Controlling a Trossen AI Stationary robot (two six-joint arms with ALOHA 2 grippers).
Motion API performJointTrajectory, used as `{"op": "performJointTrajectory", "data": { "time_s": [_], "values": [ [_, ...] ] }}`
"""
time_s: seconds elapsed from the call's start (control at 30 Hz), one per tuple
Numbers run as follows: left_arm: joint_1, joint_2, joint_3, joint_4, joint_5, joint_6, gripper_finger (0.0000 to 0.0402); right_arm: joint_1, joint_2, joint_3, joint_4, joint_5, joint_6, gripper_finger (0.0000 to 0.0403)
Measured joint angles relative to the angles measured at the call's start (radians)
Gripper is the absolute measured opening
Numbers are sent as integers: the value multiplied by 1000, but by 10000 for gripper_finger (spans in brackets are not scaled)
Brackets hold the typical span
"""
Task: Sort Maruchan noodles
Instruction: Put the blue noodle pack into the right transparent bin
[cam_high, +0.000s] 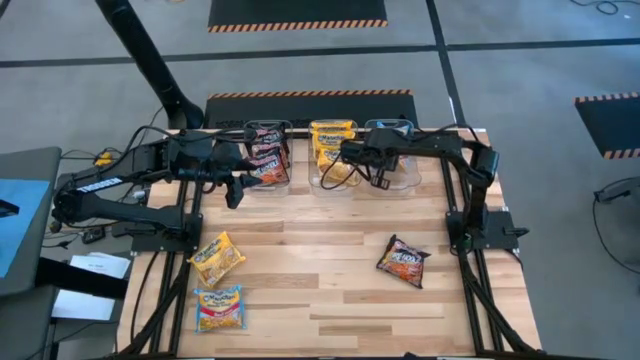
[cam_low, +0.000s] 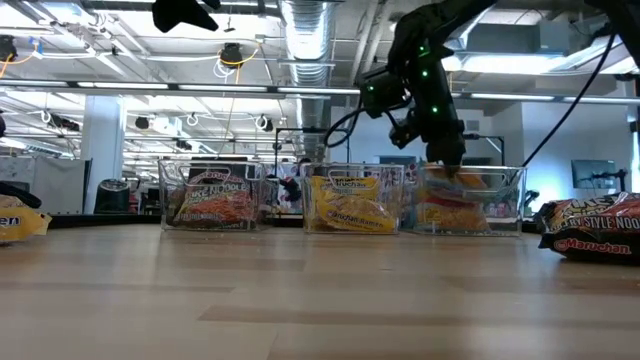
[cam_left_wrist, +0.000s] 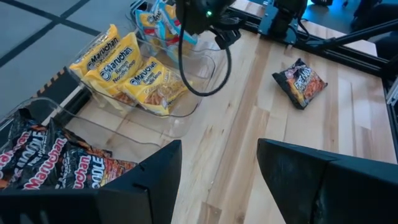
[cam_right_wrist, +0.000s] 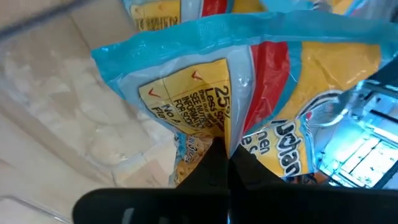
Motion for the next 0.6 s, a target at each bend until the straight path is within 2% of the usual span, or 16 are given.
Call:
{"op": "performJointTrajectory", "data": {
  "time_s": [0.13,0.27,0.6],
  "values": [
    [0,0,0,0,0,0,197,-25,0,-9,25,-65,-33,2],
    [0,0,0,0,0,0,197,-34,0,-9,45,-82,-57,11],
    [0,0,0,0,-10,-9,197,-42,0,-9,65,-158,-158,76]
  ]
}}
